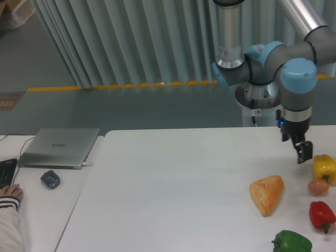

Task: Place the triangular bread in the basket
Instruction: 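Move the gripper over the triangular bread and lower it onto it, then close the gripper on the triangular bread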

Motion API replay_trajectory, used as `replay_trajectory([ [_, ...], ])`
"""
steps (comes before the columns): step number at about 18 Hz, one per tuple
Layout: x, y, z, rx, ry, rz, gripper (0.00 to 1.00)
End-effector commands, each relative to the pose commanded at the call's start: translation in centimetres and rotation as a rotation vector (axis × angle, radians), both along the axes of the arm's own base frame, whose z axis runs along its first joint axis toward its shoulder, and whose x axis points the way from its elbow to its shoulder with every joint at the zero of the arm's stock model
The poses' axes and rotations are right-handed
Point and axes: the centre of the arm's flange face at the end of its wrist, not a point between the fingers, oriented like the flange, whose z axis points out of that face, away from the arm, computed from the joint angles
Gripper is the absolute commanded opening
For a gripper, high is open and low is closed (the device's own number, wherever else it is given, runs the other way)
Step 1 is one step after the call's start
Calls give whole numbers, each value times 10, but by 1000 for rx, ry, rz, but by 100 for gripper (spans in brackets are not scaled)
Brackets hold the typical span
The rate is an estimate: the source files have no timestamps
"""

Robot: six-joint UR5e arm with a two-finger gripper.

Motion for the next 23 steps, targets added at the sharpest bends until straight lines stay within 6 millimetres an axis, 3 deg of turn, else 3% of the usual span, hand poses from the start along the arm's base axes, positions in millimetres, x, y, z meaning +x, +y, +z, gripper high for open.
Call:
replay_trajectory([
  [5,2,35,-23,26,35,22,100],
  [15,9,55,-58,-32,75,16,100],
  [19,13,59,-60,-32,86,7,84],
  [23,16,67,-71,-29,90,-4,84],
])
